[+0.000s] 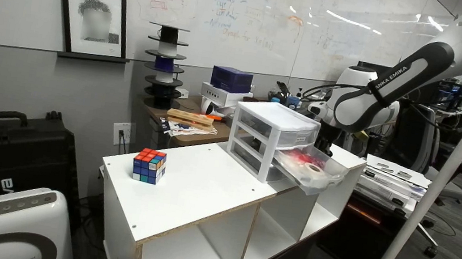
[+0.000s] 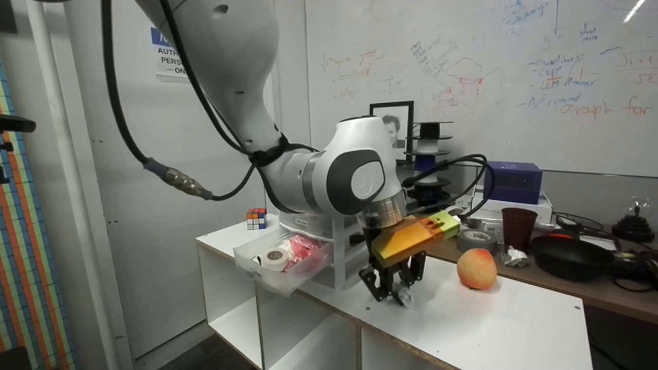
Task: Put the tape and the plastic into the drawer then close the drawer.
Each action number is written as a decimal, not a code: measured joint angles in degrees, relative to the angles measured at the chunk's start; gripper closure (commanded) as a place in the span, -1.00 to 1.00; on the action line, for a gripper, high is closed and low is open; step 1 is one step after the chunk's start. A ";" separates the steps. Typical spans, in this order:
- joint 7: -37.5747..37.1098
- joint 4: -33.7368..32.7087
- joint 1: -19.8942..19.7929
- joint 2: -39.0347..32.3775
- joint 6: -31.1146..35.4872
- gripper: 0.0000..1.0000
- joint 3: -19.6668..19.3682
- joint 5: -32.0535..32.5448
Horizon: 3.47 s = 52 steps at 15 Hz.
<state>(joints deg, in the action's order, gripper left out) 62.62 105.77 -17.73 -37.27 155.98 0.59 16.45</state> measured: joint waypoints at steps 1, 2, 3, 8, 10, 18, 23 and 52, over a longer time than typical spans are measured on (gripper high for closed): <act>-0.01 0.45 0.00 0.25 0.15 0.77 0.00 0.00; -0.11 1.29 0.01 0.79 0.13 0.79 0.00 -0.01; -0.45 2.63 0.09 1.70 -0.09 0.79 -0.11 -0.04; -7.48 16.19 2.03 11.70 -4.92 0.81 -3.30 -0.06; -10.47 22.52 1.95 16.96 -6.88 0.80 -4.76 -0.47; -22.75 44.81 2.40 39.82 -7.92 0.81 -10.55 3.99; -33.92 49.23 7.90 53.71 -12.21 0.82 -6.01 6.31; -36.29 25.19 13.78 28.35 -10.23 0.86 -1.47 -7.04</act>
<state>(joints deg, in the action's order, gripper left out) 26.33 130.96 -3.95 -8.92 145.75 -0.88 9.40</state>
